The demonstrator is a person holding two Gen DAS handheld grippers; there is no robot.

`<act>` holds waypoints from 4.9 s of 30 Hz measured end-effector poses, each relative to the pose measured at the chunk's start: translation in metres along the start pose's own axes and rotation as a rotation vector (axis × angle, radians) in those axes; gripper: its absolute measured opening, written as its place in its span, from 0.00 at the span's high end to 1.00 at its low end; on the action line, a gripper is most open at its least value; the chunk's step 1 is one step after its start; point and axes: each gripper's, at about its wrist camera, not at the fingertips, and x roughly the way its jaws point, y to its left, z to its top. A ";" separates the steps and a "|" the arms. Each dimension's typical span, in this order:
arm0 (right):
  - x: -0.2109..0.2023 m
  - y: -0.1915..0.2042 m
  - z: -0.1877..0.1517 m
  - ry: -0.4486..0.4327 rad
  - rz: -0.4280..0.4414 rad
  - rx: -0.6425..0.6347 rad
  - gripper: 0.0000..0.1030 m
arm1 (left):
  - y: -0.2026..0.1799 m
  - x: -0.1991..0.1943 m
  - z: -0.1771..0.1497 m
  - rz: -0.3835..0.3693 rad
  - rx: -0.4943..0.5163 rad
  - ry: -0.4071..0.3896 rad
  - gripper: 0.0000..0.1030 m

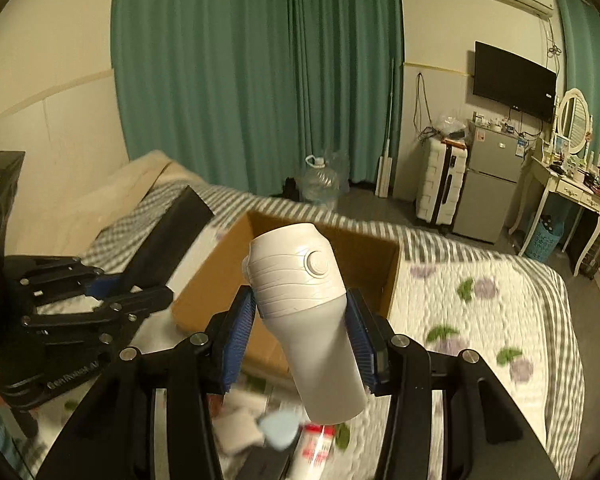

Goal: Organize rigid objects
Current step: 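Carry the remote and white device into the box and open both tools, then grasp the black charger with the right tool, then grasp the white square power adapter with the left tool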

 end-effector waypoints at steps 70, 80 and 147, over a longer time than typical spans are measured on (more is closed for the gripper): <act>0.003 0.047 -0.170 0.314 -0.079 0.027 0.20 | 0.011 -0.021 -0.170 0.126 -0.188 0.051 0.36; 0.045 0.046 -0.190 0.413 -0.068 0.019 0.47 | 0.007 0.004 -0.189 0.099 -0.164 0.109 0.36; -0.026 -0.029 -0.060 0.034 -0.029 0.039 0.60 | -0.043 0.006 -0.049 0.061 -0.054 -0.008 0.49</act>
